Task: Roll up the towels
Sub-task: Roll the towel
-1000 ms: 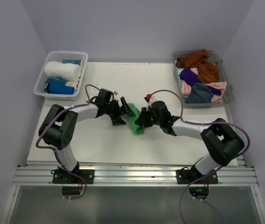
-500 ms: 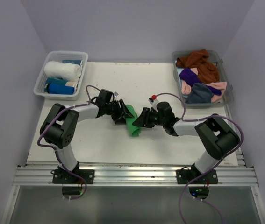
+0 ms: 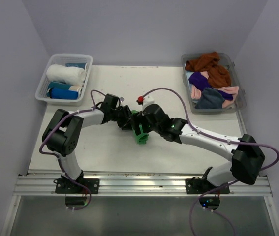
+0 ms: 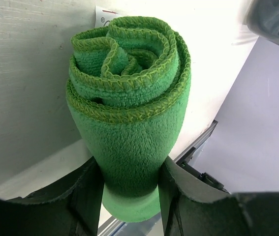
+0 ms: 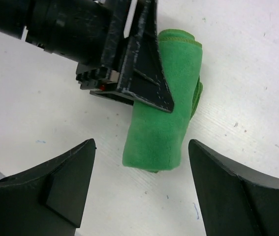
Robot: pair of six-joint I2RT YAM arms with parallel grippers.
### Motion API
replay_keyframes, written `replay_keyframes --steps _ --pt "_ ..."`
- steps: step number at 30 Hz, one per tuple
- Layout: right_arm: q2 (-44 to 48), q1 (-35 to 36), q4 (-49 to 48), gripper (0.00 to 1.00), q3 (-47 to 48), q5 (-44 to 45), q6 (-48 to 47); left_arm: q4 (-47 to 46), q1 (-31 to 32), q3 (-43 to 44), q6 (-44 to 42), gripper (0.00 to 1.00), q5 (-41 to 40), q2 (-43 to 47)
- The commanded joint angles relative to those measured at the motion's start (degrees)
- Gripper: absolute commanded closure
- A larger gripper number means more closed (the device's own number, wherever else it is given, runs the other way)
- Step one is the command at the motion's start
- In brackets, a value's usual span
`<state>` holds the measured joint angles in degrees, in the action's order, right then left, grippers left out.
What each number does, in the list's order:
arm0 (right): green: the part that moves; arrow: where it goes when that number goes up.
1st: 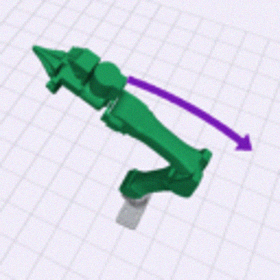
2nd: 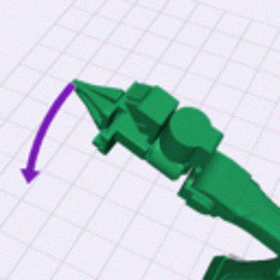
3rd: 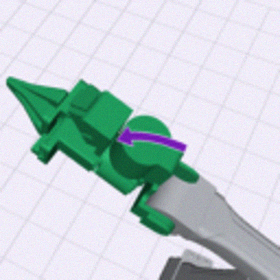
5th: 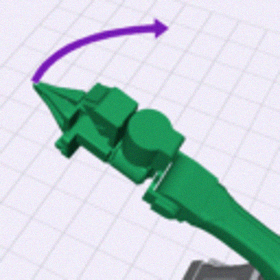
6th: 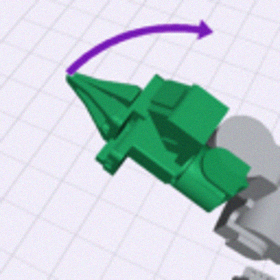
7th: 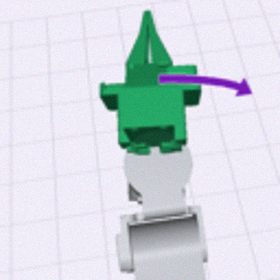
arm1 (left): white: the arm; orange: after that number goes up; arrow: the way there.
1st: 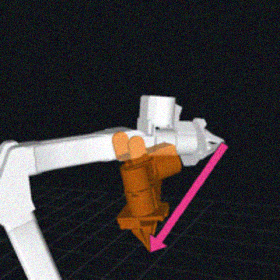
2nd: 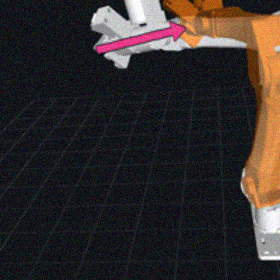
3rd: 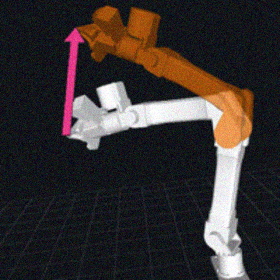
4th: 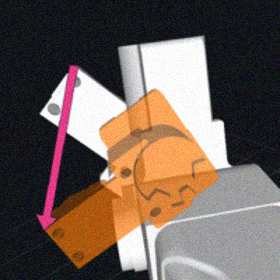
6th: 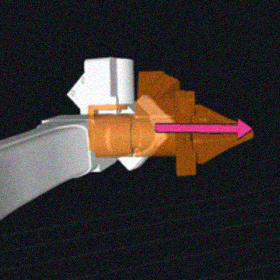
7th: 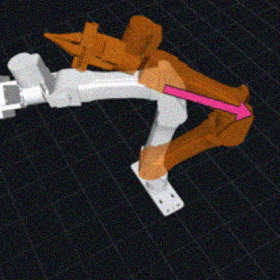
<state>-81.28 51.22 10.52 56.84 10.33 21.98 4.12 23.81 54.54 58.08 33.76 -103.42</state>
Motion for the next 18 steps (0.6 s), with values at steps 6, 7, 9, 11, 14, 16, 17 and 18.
replay_keyframes --steps 6,7,9,11,14,16,17,18 --pt "-13.7 12.1 13.4 0.20 12.1 24.8 -13.6 1.5 0.5 1.6 1.0 0.54 -3.3 0.8" --pt "-14.6 12.9 13.1 0.21 12.7 25.0 -13.9 1.7 0.5 1.7 1.1 0.54 -3.3 0.8" --pt "-16.7 13.4 12.4 0.21 12.9 25.8 -14.1 1.8 0.5 1.8 1.2 0.54 -3.3 0.7" --pt "-18.5 13.8 11.8 0.22 13.0 26.7 -14.1 2.0 0.5 1.8 1.2 0.54 -3.5 0.8" --pt "-20.1 14.1 11.1 0.24 13.3 27.5 -14.1 2.0 0.5 1.6 1.3 0.54 -3.6 0.8" --pt "-22.3 14.0 10.7 0.28 13.8 29.6 -14.3 2.1 0.5 1.5 1.6 0.54 -3.7 0.8" --pt "-23.0 14.0 11.0 0.30 14.1 30.4 -14.0 2.0 0.5 1.4 1.6 0.54 -3.7 1.0" --pt "-24.2 14.0 11.2 0.34 14.2 30.9 -13.7 2.1 0.5 1.4 1.6 0.54 -3.8 1.1"
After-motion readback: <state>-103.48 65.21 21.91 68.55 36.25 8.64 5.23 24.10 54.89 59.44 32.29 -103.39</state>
